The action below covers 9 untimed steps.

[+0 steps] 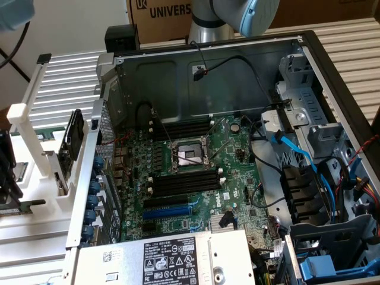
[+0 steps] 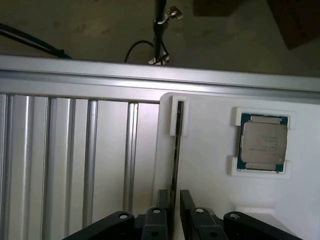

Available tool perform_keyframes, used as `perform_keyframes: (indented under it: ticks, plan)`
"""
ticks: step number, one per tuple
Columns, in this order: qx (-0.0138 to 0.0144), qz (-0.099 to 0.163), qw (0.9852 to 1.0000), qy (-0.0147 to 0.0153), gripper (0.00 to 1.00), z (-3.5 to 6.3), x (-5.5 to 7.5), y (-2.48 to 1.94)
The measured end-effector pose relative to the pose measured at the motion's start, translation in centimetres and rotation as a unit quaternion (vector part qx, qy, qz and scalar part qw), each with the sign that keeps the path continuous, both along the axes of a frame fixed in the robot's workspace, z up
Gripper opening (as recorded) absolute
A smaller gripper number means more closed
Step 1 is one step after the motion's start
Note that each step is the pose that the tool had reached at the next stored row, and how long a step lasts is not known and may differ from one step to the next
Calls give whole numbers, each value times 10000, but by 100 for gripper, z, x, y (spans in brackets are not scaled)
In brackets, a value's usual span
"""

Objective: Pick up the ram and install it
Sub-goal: 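Pick up the ram and move it above insertion slot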

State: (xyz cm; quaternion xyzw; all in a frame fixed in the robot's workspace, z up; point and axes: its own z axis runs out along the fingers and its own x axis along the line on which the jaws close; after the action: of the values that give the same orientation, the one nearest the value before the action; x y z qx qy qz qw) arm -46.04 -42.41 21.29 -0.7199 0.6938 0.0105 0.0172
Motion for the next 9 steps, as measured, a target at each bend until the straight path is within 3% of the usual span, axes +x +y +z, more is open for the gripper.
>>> perform_keyframes:
  ticks: [3, 9]
  plan:
    - [0, -74, 10000, 23, 24, -10, 0, 0]
    - [2, -218, 9998, 23, 24, -26, 8, 0]
